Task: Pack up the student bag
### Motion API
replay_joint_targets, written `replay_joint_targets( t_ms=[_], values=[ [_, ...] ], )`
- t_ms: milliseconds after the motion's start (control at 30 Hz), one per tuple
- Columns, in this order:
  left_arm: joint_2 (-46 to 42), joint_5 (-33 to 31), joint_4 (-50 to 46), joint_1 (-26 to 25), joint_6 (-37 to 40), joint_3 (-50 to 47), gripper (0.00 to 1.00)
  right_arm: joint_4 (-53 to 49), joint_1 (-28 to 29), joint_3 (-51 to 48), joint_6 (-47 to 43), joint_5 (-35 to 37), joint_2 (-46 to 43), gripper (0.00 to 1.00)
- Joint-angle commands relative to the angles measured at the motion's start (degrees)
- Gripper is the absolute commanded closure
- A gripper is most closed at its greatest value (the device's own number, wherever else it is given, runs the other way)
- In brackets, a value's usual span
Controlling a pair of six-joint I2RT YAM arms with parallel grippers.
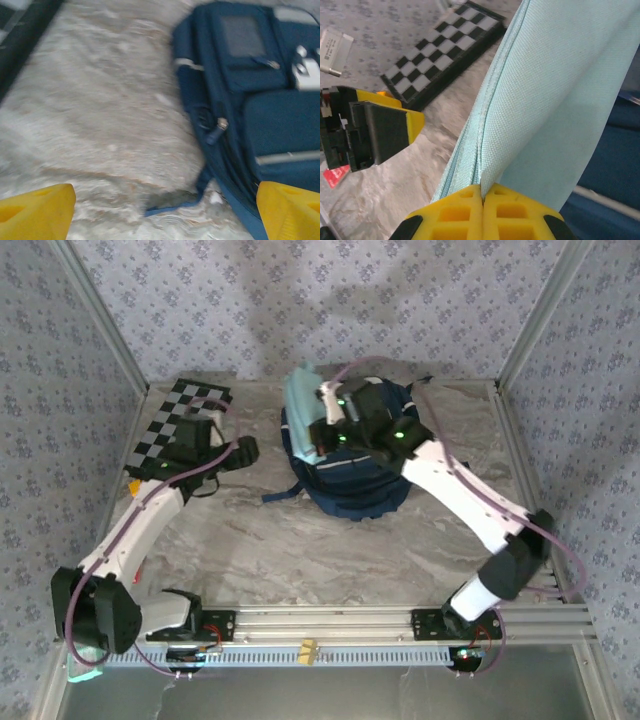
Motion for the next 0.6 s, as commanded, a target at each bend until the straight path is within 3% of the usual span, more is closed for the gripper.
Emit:
replay_joint_targets(
  t_ms=[0, 200, 300, 567],
  values=[
    [4.34, 1.43, 3.66, -6.20, 8.81, 3.93, 0.10, -8.91, -5.16, -5.79, 5.32, 2.47, -7.58, 1.00],
    [17.30, 6.78, 7.26, -18.08, 24.00, 10.81, 0.12, -16.79, -14.88, -12.36, 8.07, 2.06, -19.75, 1.00],
    [24.06, 5.69, 7.34, -22.99, 30.30, 15.31, 0.12, -19.75, -19.02, -13.67, 8.69, 2.66, -23.50, 1.00],
    [38.91, 1.91, 1.42, -28.82, 40.59, 28.02, 0.09, -20.39, -26.93, -18.23, 9.80, -2.54, -28.62, 1.00]
  ],
)
